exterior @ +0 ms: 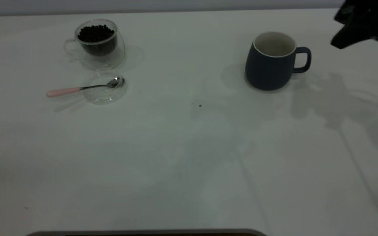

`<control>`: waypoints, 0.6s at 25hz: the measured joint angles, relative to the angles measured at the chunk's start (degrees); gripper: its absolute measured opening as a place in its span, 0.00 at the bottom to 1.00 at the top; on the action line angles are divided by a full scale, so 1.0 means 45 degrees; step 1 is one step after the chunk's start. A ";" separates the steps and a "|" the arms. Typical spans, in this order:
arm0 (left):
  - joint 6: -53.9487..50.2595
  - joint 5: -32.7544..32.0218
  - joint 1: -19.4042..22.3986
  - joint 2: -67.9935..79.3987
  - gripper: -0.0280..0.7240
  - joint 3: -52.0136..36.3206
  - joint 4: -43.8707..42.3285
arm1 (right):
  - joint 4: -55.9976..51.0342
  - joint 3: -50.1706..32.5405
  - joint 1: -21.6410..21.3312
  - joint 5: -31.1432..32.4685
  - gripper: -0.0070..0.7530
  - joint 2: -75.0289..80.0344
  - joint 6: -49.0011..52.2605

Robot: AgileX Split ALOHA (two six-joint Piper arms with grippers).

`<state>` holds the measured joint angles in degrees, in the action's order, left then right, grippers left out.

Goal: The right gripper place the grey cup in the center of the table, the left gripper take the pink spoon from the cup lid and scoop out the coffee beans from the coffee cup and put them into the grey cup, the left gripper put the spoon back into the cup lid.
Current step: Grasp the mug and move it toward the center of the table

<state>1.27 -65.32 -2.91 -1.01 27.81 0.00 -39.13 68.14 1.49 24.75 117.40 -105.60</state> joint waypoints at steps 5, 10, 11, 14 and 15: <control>0.0000 0.0000 0.0000 0.0000 0.53 0.0000 0.0000 | -0.0736 0.1664 0.0000 -0.0714 0.77 0.1842 -0.1619; 0.0012 0.0000 0.0000 0.0000 0.53 0.0000 0.0000 | -0.0820 0.2409 0.0000 -0.0878 0.77 0.2951 -0.1962; 0.0012 0.0000 0.0000 0.0000 0.53 0.0000 0.0000 | -0.0830 0.2443 0.0000 -0.0867 0.77 0.3129 -0.1997; 0.0012 0.0000 0.0000 0.0000 0.53 0.0000 0.0000 | -0.0876 0.2448 0.0000 -0.0754 0.77 0.3485 -0.2021; 0.0012 0.0000 0.0000 0.0000 0.53 0.0000 0.0000 | -0.0876 0.2448 0.0000 -0.0725 0.77 0.3552 -0.2116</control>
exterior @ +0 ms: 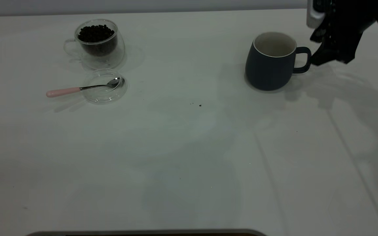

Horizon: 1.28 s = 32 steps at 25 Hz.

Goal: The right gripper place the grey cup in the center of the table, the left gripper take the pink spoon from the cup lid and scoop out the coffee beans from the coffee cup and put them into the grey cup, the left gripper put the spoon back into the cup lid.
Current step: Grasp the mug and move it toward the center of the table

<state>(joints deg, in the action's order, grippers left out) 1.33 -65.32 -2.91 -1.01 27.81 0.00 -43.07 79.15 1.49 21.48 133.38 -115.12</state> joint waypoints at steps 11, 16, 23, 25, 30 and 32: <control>0.0000 0.0000 0.0000 0.0000 0.53 0.0000 0.0000 | -0.2086 0.0129 0.0736 -0.0093 0.75 0.0724 -0.1346; 0.0000 0.0000 0.0000 0.0000 0.53 0.0000 0.0000 | -0.3301 0.0218 0.1443 -0.0309 0.70 0.0989 -0.1346; 0.0026 0.0000 0.0000 0.0000 0.53 0.0000 0.0000 | -0.4252 0.0244 0.2670 -0.0639 0.67 0.1030 -0.1346; 0.0026 0.0000 0.0000 0.0000 0.53 0.0000 0.0000 | -0.4327 0.0406 0.3032 -0.0644 0.66 0.1072 -0.1346; 0.0026 0.0000 0.0000 0.0000 0.53 0.0000 0.0000 | -0.5270 0.1259 0.3829 -0.0652 0.66 0.1464 -0.1346; 0.0026 0.0000 0.0000 0.0000 0.53 0.0000 0.0000 | -0.5525 0.1463 0.3988 -0.0651 0.66 0.1582 -0.1346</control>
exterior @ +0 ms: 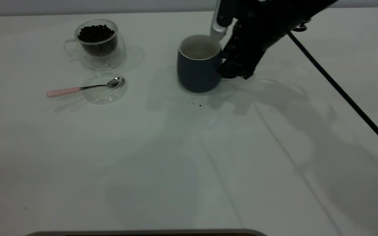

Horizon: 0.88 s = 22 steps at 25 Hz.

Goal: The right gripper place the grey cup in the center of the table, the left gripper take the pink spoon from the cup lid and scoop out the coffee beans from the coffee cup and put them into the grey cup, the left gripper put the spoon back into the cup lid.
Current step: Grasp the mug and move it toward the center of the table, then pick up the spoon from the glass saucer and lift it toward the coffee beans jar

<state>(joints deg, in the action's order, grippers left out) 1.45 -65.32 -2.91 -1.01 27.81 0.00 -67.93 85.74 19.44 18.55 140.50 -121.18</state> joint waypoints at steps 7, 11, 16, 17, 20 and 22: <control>0.0000 0.0000 0.0000 0.0000 0.53 0.0000 0.0000 | 0.0000 -0.0703 -0.0022 -0.1226 0.66 -0.0309 0.0000; 0.0000 0.0000 0.0000 0.0000 0.53 0.0000 0.0000 | -0.0066 -0.1904 -0.0185 -0.1712 0.66 -0.1475 0.0090; 0.0000 0.0000 0.0000 0.0000 0.53 0.0000 0.0000 | -0.0192 -0.3714 -0.0247 -0.1770 0.66 -0.3335 0.1247; 0.0000 0.0000 0.0000 0.0000 0.53 0.0000 0.0000 | -0.0350 -0.4174 -0.0247 -0.1756 0.66 -0.3827 0.1761; 0.0000 0.0000 0.0000 0.0000 0.53 0.0000 0.0000 | -0.1701 -0.5702 -0.0165 -0.1737 0.66 -0.5839 0.4990; 0.0000 0.0000 0.0000 0.0000 0.53 0.0000 0.0000 | -0.2436 -0.6926 -0.0117 -0.1579 0.66 -0.7325 0.7840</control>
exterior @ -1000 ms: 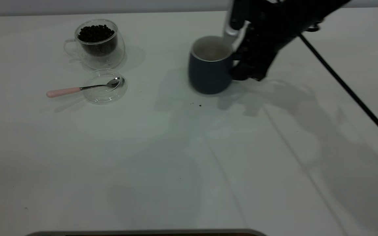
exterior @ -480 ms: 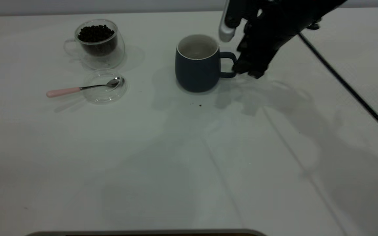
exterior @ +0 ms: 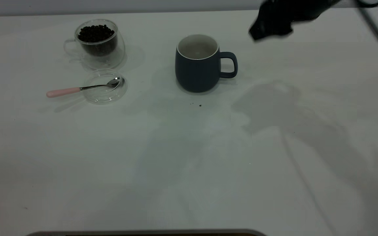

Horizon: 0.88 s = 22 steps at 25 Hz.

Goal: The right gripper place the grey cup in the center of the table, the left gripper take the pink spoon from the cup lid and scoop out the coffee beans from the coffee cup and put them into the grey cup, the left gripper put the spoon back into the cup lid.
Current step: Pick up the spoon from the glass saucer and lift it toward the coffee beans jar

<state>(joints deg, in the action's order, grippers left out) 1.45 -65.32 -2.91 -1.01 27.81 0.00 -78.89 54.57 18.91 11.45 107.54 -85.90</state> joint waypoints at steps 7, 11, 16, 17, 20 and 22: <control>-0.0038 0.0000 0.0000 0.0000 0.53 0.0000 0.0000 | 0.3401 -0.3627 0.0001 0.3801 0.66 -0.4702 0.7048; -0.0038 0.0000 0.0000 0.0000 0.53 0.0000 0.0000 | 0.9863 -0.4380 0.0001 0.6024 0.66 -0.6797 1.2929; -0.0026 0.0000 0.0000 0.0000 0.53 0.0000 0.0000 | 1.6159 -0.4458 0.0001 0.9733 0.66 -0.9131 1.9877; -0.0026 0.0000 0.0000 0.0000 0.53 0.0000 0.0000 | 1.7054 -0.4476 0.0001 1.0353 0.66 -0.9693 2.0470; -0.0026 0.0000 0.0000 0.0000 0.53 0.0000 0.0000 | 1.8396 -0.4561 -0.0017 1.1367 0.66 -1.1314 2.1088; -0.0026 0.0000 0.0000 0.0000 0.53 0.0000 0.0000 | 1.8390 -0.4857 -0.0260 1.1539 0.66 -1.2483 2.1039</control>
<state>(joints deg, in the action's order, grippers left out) 1.33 -65.32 -2.91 -1.01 27.81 0.00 3.86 32.72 17.74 63.38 51.36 8.78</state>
